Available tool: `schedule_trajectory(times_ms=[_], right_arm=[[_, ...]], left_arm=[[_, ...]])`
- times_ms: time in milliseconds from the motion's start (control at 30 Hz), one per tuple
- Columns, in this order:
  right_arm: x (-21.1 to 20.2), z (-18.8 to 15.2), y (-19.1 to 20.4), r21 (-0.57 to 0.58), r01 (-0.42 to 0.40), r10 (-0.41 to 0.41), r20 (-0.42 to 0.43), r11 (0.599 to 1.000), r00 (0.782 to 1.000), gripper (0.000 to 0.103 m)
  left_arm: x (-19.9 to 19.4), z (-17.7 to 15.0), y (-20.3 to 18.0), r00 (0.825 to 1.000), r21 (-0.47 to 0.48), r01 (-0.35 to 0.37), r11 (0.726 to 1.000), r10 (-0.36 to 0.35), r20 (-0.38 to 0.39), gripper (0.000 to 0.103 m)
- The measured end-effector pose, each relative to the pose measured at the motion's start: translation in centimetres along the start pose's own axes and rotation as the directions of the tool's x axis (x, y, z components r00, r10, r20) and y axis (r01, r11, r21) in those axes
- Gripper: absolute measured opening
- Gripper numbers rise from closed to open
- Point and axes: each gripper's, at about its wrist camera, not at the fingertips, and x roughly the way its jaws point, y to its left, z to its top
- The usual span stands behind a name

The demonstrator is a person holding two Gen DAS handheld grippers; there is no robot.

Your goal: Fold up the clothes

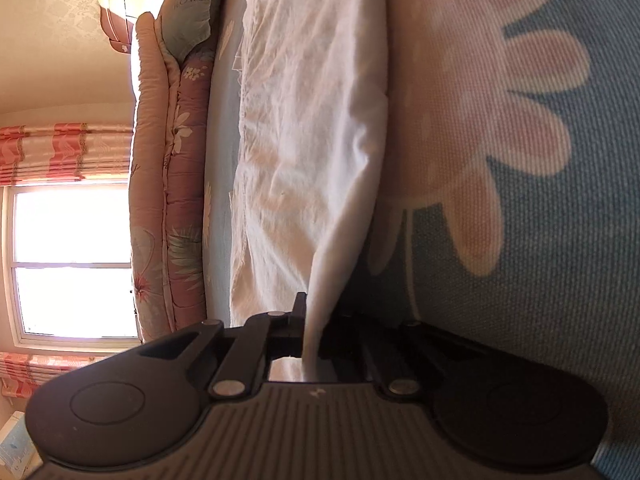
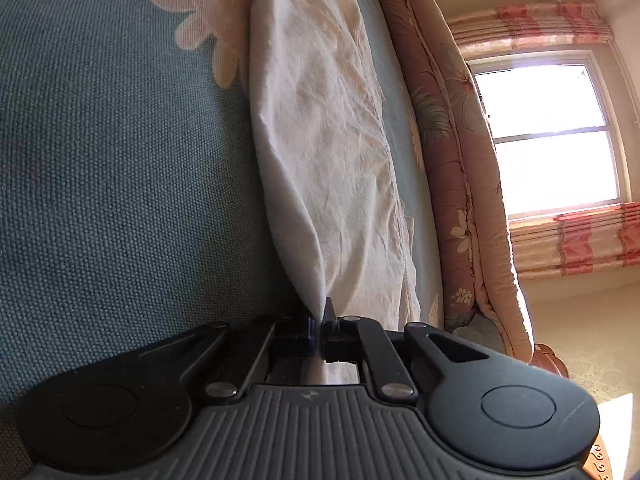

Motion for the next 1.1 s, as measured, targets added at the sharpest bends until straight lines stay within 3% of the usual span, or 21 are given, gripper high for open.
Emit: schedule_trajectory(times_ms=[100,300,433,567,933,1100], right_arm=[[0.3,0.3,-1.3,0.044,-0.043,0.043,-0.015,0.998,0.999,0.01],[1.3,0.8,-2.7,0.012,-0.077,0.077,-0.028,0.997,0.997,0.008],[1.4,0.6,-4.6,0.019,-0.077,0.077,-0.007,0.997,0.997,0.007],[0.6,0.6,-6.4,0.053,-0.111,0.111,0.002,0.992,0.994,0.006],[-4.2,-1.6,-6.8,0.09,-0.277,0.278,0.004,0.957,0.961,0.006],[-7.6,-2.5,-7.0,0.116,-0.325,0.326,0.008,0.939,0.945,0.006]], left_arm=[[0.2,0.2,0.3,1.0,0.011,0.01,1.0,-0.01,-0.007,0.0],[0.0,0.2,1.0,1.0,-0.008,0.004,1.0,-0.004,-0.005,0.001],[-0.7,0.0,2.2,1.0,-0.036,-0.026,0.999,0.027,0.005,0.001],[-2.2,-0.1,2.8,1.0,-0.035,-0.005,0.999,0.006,0.017,0.001],[-10.4,-0.1,0.8,0.992,-0.005,0.115,0.993,-0.115,0.051,0.001],[-15.0,0.2,0.1,0.99,-0.015,0.13,0.991,-0.13,0.05,0.001]])
